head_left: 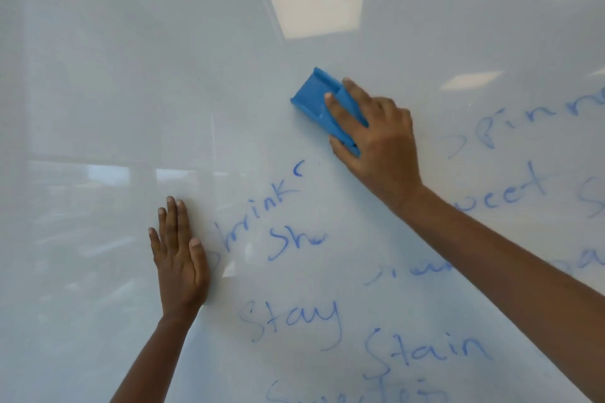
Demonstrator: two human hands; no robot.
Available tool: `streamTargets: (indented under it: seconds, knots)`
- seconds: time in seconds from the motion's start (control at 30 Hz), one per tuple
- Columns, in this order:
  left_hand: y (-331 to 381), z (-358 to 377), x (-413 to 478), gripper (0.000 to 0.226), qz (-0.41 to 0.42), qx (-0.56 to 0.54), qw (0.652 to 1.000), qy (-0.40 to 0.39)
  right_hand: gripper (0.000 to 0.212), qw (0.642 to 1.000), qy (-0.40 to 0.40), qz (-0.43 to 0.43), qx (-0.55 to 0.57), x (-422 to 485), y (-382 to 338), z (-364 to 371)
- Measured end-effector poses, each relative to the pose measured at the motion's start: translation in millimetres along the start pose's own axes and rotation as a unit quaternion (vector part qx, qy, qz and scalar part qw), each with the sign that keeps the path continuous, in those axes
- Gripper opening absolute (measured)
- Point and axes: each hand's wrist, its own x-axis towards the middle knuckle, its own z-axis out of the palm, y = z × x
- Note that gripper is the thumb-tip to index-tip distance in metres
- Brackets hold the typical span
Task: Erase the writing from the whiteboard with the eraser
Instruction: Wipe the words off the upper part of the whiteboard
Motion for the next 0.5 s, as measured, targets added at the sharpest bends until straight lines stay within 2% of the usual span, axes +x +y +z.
streamTargets:
  seconds: [0.03, 0.1, 0.23, 0.3, 0.4, 0.5]
  knots:
    - [-2.2, 0.1, -3.3, 0.056, -0.006, -0.002, 1.0, 0.004, 0.042, 1.0, -0.003, -0.024, 0.001, -8.6, -10.8, 3.4]
    - [-6.4, 0.1, -10.8, 0.056, -0.011, 0.0, 1.0, 0.006, 0.035, 0.991, -0.028, -0.128, 0.01, -46.2, -35.0, 9.9]
    - [-12.4, 1.0, -22.7, 0.056, -0.007, 0.015, 1.0, 0.0, 0.03, 0.934, -0.144, -0.318, 0.073, -135.5, -60.9, 7.2]
    - [-13.9, 2.3, -26.1, 0.056, -0.009, 0.017, 1.0, 0.001, 0.026, 0.914, -0.156, -0.366, 0.085, -143.3, -56.5, 5.3]
    - [-16.5, 4.2, -29.5, 0.056, -0.015, 0.018, 1.0, 0.009, 0.031, 0.93, -0.093, -0.35, 0.056, -95.9, -39.2, 6.7]
    - [-17.5, 7.2, -32.8, 0.058, -0.047, 0.013, 0.998, 0.032, 0.033, 0.979, -0.026, -0.2, 0.005, -29.3, -19.9, 5.3]
